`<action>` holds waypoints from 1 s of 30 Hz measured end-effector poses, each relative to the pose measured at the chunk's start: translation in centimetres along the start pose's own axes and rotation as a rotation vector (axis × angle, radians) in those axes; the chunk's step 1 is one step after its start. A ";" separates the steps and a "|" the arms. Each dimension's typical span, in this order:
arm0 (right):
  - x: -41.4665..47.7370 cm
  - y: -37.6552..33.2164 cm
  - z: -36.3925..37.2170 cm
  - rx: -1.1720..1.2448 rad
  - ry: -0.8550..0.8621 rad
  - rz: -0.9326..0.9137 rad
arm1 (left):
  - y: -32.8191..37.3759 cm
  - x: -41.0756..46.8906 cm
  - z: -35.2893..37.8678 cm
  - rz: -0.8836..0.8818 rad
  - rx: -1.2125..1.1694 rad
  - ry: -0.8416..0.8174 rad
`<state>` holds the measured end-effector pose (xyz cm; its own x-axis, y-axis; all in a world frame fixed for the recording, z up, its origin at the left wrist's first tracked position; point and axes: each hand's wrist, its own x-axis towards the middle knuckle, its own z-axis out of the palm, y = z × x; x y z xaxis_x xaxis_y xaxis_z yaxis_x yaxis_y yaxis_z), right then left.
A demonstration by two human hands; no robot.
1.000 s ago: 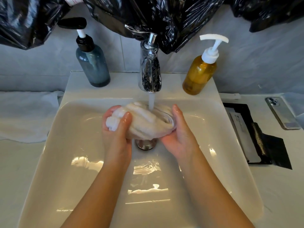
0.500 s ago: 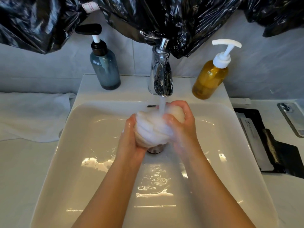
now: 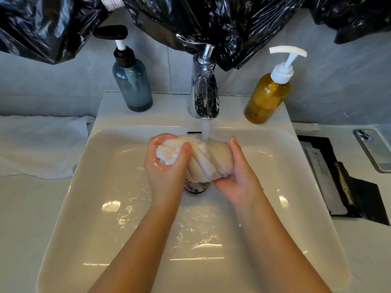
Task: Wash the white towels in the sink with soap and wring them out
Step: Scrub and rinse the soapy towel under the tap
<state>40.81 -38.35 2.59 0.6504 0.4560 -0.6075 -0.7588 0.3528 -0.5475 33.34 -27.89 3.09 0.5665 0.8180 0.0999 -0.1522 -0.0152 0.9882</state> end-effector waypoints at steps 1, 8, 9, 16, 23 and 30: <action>-0.1 -0.2 0.1 0.044 0.005 0.030 | 0.1 0.0 -0.1 0.032 0.038 -0.051; 0.4 -0.9 0.9 -0.243 0.120 -0.417 | -1.5 1.3 1.2 -0.470 -0.185 0.017; 0.5 -1.0 1.1 -0.325 0.151 -0.487 | -1.7 1.2 1.4 -0.570 -0.236 0.015; 0.5 -0.9 1.3 -0.714 -0.014 -0.882 | -2.3 1.4 2.7 -0.758 -0.295 0.049; 0.6 -1.0 0.9 -0.762 -0.031 -0.842 | -2.9 0.6 1.8 -0.673 -0.332 0.159; 0.4 0.2 -0.9 -0.035 -0.296 0.049 | -0.8 -0.4 0.2 0.050 -0.044 0.078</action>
<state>40.94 -38.89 1.74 0.5704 0.6920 -0.4424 -0.7841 0.2985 -0.5441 33.38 -28.34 2.30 0.4931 0.8589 0.1381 -0.2156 -0.0332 0.9759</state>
